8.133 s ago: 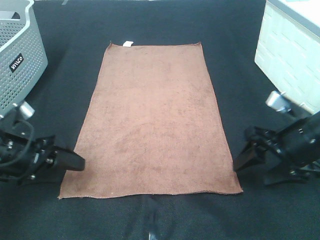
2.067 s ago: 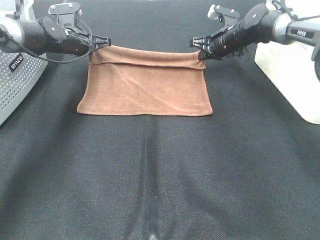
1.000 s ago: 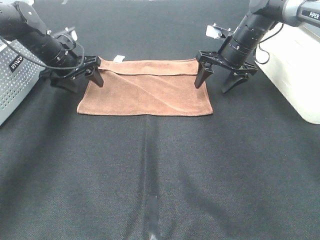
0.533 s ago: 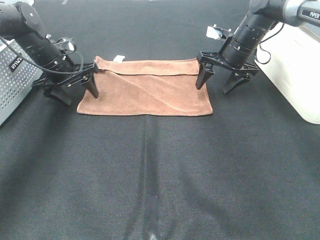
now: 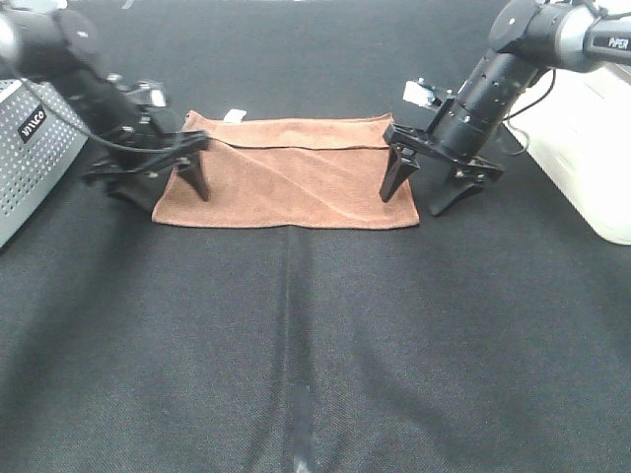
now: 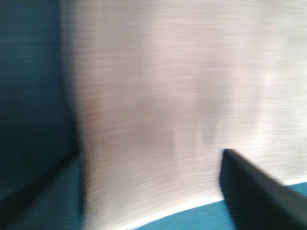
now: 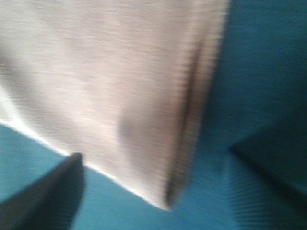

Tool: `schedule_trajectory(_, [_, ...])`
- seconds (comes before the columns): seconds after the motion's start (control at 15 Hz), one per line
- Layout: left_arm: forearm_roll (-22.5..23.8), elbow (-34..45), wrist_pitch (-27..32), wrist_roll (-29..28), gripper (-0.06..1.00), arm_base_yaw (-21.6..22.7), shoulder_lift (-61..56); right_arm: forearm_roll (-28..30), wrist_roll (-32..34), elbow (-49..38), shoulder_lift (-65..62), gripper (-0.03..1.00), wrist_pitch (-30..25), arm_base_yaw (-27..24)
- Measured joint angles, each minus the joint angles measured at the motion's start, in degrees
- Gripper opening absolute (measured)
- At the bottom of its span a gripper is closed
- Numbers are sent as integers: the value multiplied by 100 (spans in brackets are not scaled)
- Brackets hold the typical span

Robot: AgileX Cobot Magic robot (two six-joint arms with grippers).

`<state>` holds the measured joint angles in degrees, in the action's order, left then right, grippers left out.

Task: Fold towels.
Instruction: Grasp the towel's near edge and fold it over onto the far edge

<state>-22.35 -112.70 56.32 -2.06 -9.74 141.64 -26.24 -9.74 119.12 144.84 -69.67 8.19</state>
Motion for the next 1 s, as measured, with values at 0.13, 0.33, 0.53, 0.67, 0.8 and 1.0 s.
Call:
schedule_trajectory(0.13, [-17,0,-109,0,37,-97,52,-126,0,0,57,54,29,23])
schedule_trajectory(0.33, [-11,0,-115,-6,8,-92,86,-138,0,-29,115,19,115,63])
schedule_trajectory(0.53, [11,6,-86,97,3,-92,34,-126,6,-52,97,0,109,52])
schedule_trajectory(0.67, [183,6,183,206,3,-103,-115,-29,17,-52,-92,0,74,40])
schedule_trajectory(0.8, [292,6,539,241,3,-115,-315,34,34,-109,-338,0,74,40])
schedule_trajectory(1.0, [315,447,710,355,3,-132,-676,6,46,-963,-756,0,69,40])
